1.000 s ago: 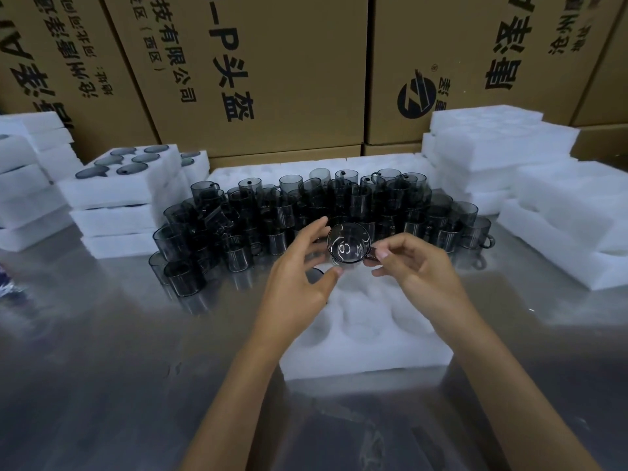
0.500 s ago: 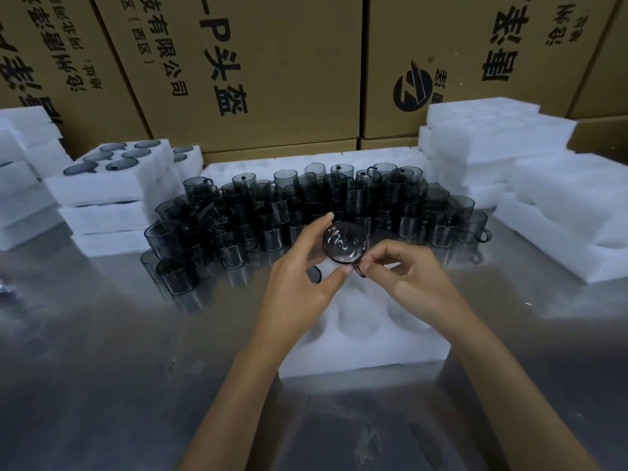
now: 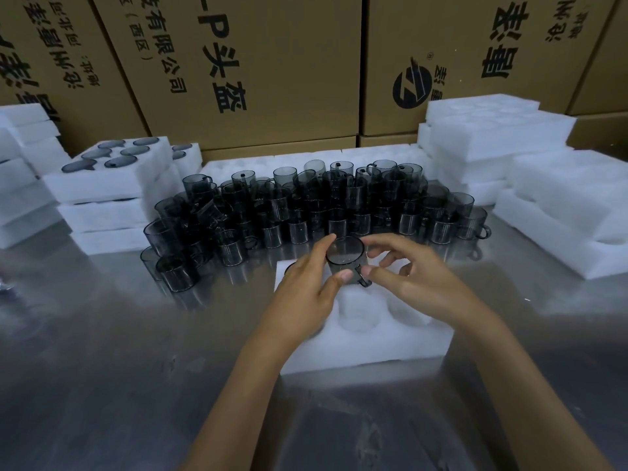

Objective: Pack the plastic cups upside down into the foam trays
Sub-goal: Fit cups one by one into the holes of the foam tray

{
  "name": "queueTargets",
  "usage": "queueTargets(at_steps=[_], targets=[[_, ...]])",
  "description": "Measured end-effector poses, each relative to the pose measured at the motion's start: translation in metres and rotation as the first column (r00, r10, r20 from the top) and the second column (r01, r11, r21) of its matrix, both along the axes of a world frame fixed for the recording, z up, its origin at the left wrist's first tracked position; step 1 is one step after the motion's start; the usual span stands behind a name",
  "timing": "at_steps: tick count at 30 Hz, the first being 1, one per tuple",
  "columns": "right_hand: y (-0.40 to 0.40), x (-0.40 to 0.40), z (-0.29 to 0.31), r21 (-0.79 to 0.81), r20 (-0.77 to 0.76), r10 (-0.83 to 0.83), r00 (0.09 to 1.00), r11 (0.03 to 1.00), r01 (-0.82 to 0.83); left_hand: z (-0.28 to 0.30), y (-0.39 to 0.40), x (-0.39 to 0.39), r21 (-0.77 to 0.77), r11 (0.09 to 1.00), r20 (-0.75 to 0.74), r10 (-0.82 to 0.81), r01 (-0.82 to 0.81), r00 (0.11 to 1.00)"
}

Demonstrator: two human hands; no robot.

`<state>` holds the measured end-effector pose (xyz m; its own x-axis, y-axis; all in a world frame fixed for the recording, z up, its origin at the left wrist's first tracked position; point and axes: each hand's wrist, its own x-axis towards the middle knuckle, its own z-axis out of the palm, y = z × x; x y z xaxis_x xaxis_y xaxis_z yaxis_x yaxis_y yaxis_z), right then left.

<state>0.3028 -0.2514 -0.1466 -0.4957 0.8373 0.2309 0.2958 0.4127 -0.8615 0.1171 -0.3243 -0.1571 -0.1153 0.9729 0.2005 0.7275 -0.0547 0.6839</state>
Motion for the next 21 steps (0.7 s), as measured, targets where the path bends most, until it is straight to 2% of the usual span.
queueTargets(at_steps=[6, 9, 13, 21], targets=[[-0.0004, -0.0014, -0.0016, 0.028, 0.033, -0.001, 0.999, 1.0, 0.0, -0.0008, -0.0013, 0.0024, 0.005, 0.999, -0.132, 0.034, -0.034, 0.991], [0.0004, -0.0023, -0.0048, 0.076, 0.118, -0.023, 0.993, 0.997, 0.014, 0.0004, -0.0017, 0.0024, 0.028, 0.999, -0.196, 0.051, -0.047, 0.979], [0.0007, -0.0024, -0.0067, 0.221, 0.309, -0.121, 0.943, 0.974, 0.053, 0.0004, -0.003, 0.0045, 0.119, 0.992, -0.287, 0.071, -0.038, 0.955], [0.0004, -0.0018, -0.009, 0.249, 0.408, -0.135, 0.903, 0.968, 0.032, -0.0046, 0.0005, 0.005, 0.034, 0.998, -0.384, 0.056, -0.046, 0.922]])
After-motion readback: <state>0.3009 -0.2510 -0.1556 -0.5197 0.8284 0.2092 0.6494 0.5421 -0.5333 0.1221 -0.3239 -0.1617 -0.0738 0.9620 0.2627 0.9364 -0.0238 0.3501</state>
